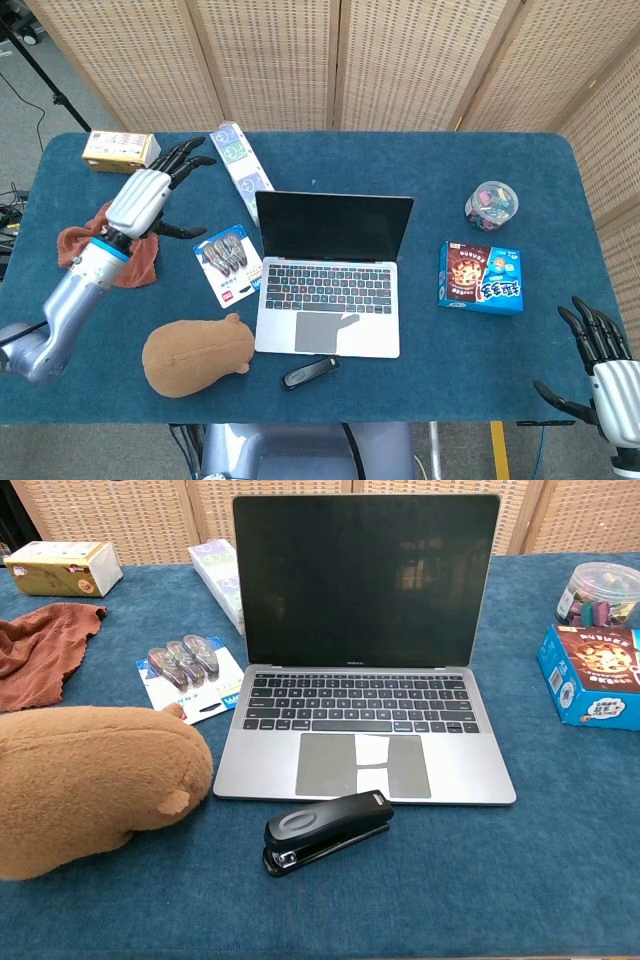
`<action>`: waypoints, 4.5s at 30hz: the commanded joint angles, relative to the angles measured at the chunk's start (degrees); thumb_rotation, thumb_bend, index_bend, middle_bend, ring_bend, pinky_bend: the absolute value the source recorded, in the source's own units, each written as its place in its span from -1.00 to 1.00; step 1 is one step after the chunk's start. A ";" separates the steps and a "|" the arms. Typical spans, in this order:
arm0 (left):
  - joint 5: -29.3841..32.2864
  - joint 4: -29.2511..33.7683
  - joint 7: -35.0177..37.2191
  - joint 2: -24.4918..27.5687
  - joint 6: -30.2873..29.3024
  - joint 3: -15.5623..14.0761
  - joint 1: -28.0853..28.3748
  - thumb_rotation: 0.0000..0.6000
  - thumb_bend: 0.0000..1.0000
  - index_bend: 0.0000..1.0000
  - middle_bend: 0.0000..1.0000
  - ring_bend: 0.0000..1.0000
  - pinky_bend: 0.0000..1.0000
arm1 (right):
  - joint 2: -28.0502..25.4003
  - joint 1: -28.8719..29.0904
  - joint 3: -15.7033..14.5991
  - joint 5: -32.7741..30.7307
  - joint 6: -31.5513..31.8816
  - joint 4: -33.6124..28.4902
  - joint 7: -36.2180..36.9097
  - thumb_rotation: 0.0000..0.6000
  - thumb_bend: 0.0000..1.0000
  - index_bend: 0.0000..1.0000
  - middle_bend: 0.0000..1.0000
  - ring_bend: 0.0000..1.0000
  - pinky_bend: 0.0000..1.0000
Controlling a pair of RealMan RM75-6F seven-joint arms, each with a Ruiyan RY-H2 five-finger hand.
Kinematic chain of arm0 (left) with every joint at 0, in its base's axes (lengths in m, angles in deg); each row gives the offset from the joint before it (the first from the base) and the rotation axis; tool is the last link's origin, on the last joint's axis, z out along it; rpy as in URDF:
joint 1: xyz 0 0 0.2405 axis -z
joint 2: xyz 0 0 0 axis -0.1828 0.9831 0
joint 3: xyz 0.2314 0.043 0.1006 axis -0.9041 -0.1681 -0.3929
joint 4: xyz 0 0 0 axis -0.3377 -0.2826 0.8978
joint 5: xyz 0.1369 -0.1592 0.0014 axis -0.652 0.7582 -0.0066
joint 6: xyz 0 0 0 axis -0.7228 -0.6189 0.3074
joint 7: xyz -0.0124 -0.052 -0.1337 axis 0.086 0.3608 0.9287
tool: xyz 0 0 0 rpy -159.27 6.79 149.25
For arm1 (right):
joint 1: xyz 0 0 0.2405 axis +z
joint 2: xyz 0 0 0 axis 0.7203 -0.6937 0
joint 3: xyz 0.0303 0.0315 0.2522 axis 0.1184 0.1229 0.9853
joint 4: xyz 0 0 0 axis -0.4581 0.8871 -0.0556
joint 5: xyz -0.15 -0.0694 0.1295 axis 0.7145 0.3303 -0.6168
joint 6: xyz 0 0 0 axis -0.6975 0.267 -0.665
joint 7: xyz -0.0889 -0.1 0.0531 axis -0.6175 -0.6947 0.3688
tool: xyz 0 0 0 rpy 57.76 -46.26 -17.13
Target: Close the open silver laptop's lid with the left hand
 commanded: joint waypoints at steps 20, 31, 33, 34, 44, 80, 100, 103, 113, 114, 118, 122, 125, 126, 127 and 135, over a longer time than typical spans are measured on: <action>6.66 3.91 -3.37 -6.78 9.51 1.57 11.34 1.00 -0.82 -0.60 -0.97 -0.95 -0.73 | -0.77 -2.41 -1.50 1.10 2.59 0.51 0.65 1.00 -0.63 -1.00 -1.00 -1.00 -0.88; 9.94 2.37 -3.06 -1.94 22.64 1.58 18.02 1.00 -0.82 -0.60 -0.97 -0.96 -0.75 | -0.96 -3.51 -1.91 1.11 3.68 0.99 1.08 1.00 -0.64 -1.00 -1.00 -1.00 -0.88; 10.03 1.59 -3.91 -2.06 22.59 1.45 18.54 1.00 -0.81 -0.60 -0.97 -0.96 -0.75 | -0.96 -3.62 -1.94 1.05 3.73 1.07 1.13 1.00 -0.63 -1.00 -1.00 -1.00 -0.88; 10.04 1.11 -4.58 -2.14 22.47 1.35 18.85 1.00 -0.82 -0.60 -0.97 -0.96 -0.75 | -0.95 -3.68 -1.95 0.91 3.71 1.12 1.18 1.00 -0.63 -1.00 -1.00 -1.00 -0.88; 12.26 -3.06 -6.70 -3.67 24.78 1.08 22.55 1.00 -0.82 -0.60 -0.97 -0.96 -0.76 | -1.03 -4.02 -2.03 0.25 3.52 1.78 2.28 1.00 -0.63 -1.00 -1.00 -1.00 -0.88; 10.45 -14.04 -0.26 -13.48 29.36 -0.34 26.89 1.00 -0.82 -0.58 -0.97 -0.94 -0.78 | -0.46 -2.88 -2.13 -1.43 -0.21 3.08 3.74 1.00 -0.63 -1.00 -1.00 -1.00 -0.88; 12.75 -3.38 -0.30 -8.62 29.27 -0.92 25.39 1.00 -0.82 -0.49 -0.93 -0.87 -0.78 | -0.68 -3.65 -2.65 1.07 1.74 2.25 2.14 1.00 -0.63 -1.00 -1.00 -1.00 -0.88; 14.06 -1.49 -1.55 -7.75 28.61 -1.21 25.26 1.00 -0.81 -0.49 -0.92 -0.86 -0.77 | -0.68 -3.65 -2.73 1.22 1.66 2.08 1.80 1.00 -0.63 -1.00 -1.00 -1.00 -0.88; 18.73 7.15 -3.77 -3.89 27.32 -1.73 24.51 1.00 -0.82 -0.50 -0.92 -0.86 -0.77 | -0.66 -3.94 -2.85 2.25 2.56 1.83 1.04 1.00 -0.63 -1.00 -1.00 -1.00 -0.88; 19.20 7.86 -3.91 -3.55 27.28 -1.79 24.47 1.00 -0.82 -0.50 -0.92 -0.86 -0.77 | -0.70 -4.01 -2.88 2.37 2.74 1.79 1.01 1.00 -0.63 -1.00 -1.00 -1.00 -0.88; 21.16 10.82 -4.40 -2.24 27.10 -2.13 24.31 1.00 -0.82 -0.50 -0.92 -0.86 -0.77 | -1.17 -4.25 -3.26 2.97 3.00 1.49 0.84 1.00 -0.63 -1.00 -1.00 -1.00 -0.88; 22.72 13.56 -3.08 -1.00 28.11 -1.74 24.01 1.00 -0.81 -0.50 -0.92 -0.86 -0.77 | -1.62 -4.35 -3.82 3.85 2.84 1.22 0.32 1.00 -0.63 -1.00 -1.00 -1.00 -0.88; 23.08 15.25 -1.87 -0.33 29.07 -1.33 23.64 1.00 -0.82 -0.50 -0.92 -0.85 -0.77 | -1.83 -4.58 -4.14 4.80 3.29 0.85 -0.37 1.00 -0.63 -1.00 -1.00 -1.00 -0.88; 23.04 15.90 -1.32 -0.09 29.43 -1.08 23.44 1.00 -0.82 -0.50 -0.92 -0.85 -0.77 | -1.92 -4.73 -4.27 5.22 3.58 0.70 -0.64 1.00 -0.63 -1.00 -1.00 -1.00 -0.88; 22.91 16.32 -0.99 0.08 29.65 -0.94 23.26 1.00 -0.82 -0.50 -0.92 -0.85 -0.77 | -2.05 -4.90 -4.43 5.54 3.81 0.54 -0.91 1.00 -0.63 -1.00 -1.00 -1.00 -0.88; 20.77 18.43 1.83 0.57 31.91 0.04 21.59 1.00 -0.82 -0.50 -0.92 -0.85 -0.77 | -3.74 -6.80 -5.99 9.07 6.68 -1.44 -2.99 1.00 -0.63 -1.00 -1.00 -1.00 -0.88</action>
